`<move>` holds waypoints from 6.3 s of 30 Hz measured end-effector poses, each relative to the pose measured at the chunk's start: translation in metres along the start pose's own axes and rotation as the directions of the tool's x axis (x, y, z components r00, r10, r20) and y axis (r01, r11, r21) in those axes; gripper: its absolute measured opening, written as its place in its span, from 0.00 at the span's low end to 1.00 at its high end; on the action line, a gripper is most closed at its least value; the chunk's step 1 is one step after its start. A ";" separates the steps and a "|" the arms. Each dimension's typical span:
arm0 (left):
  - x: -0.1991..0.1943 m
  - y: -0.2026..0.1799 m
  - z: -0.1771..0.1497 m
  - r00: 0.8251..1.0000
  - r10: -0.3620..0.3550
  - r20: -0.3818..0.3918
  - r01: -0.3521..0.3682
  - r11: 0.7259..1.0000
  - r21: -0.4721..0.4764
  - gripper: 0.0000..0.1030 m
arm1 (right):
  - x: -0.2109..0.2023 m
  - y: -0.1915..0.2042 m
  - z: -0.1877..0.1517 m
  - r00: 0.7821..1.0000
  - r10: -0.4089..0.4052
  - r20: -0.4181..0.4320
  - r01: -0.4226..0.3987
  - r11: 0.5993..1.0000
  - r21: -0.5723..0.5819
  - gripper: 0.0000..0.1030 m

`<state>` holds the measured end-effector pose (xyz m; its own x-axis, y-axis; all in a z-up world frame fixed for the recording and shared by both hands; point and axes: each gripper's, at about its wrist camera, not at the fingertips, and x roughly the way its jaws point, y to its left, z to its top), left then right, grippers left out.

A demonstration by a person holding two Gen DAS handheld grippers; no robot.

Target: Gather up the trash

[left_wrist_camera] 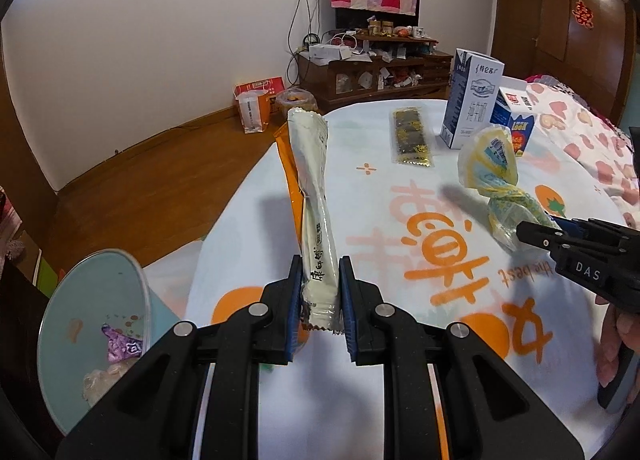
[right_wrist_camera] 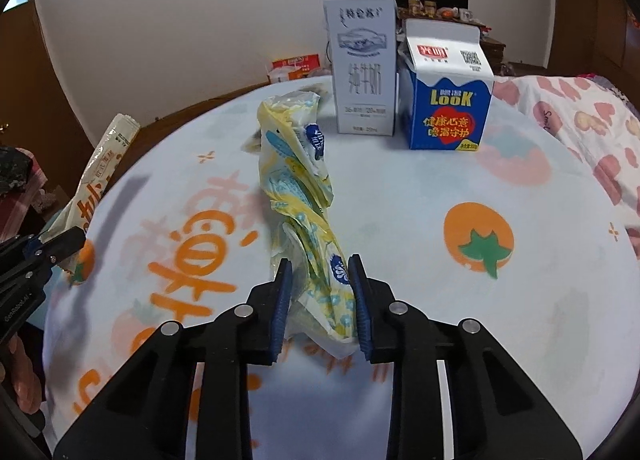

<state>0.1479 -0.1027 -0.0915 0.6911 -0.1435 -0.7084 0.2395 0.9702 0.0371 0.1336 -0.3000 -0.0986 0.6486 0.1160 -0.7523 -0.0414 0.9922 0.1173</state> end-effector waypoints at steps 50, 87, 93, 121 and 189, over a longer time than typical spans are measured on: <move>-0.087 0.081 -0.064 0.996 0.067 0.063 -0.063 0.995 -0.071 0.17 | -0.051 0.152 -0.035 0.983 0.120 0.141 -0.094 0.980 -0.177 0.32; -0.100 0.137 -0.082 0.985 0.161 0.056 -0.150 0.976 -0.160 0.18 | -0.035 0.223 -0.031 0.975 0.189 0.119 -0.142 0.936 -0.321 0.33; -0.102 0.148 -0.087 0.983 0.178 0.051 -0.167 0.971 -0.171 0.18 | -0.033 0.236 -0.029 0.973 0.203 0.110 -0.155 0.926 -0.344 0.33; -0.111 0.178 -0.099 0.971 0.239 0.024 -0.227 0.946 -0.233 0.18 | -0.024 0.274 -0.026 0.968 0.241 0.077 -0.187 0.888 -0.419 0.34; -0.193 0.159 -0.077 0.927 0.305 0.217 -0.232 0.924 -0.305 0.94 | -0.122 0.190 -0.028 0.925 0.240 0.296 -0.169 0.954 -0.248 0.69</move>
<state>0.0003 0.0940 -0.0032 0.8620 0.1201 -0.4925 -0.1472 0.9890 -0.0164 0.0249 -0.1245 -0.0027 0.8145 0.3322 -0.4756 -0.3369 0.9383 0.0782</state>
